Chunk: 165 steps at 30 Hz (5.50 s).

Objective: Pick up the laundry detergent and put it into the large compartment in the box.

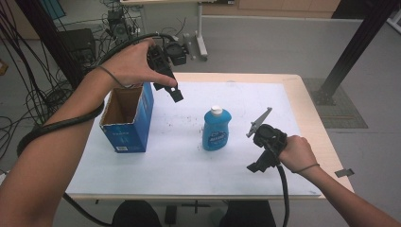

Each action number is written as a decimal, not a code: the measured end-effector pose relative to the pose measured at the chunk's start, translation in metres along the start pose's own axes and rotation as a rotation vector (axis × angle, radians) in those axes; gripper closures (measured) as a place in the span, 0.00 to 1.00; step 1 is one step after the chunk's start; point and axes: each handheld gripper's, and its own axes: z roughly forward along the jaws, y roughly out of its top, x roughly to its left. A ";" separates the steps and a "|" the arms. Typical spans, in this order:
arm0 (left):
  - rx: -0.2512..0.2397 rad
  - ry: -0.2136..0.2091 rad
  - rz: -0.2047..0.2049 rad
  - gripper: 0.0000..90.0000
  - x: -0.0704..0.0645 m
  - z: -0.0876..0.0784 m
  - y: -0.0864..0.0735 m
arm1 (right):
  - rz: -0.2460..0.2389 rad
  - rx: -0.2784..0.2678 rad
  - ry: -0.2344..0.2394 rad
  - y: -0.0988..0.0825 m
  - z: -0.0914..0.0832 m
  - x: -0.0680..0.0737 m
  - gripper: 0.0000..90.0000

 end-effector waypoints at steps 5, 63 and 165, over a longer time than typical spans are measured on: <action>0.000 -0.009 0.000 0.13 0.000 0.001 0.001 | 0.003 0.001 0.001 -0.001 0.000 -0.001 0.04; -0.039 -0.072 0.098 0.11 -0.034 0.009 0.049 | 0.005 0.004 -0.001 -0.006 -0.002 0.003 0.04; -0.007 -0.119 0.130 0.12 -0.048 0.102 0.086 | 0.002 -0.001 0.026 -0.012 0.007 0.002 0.04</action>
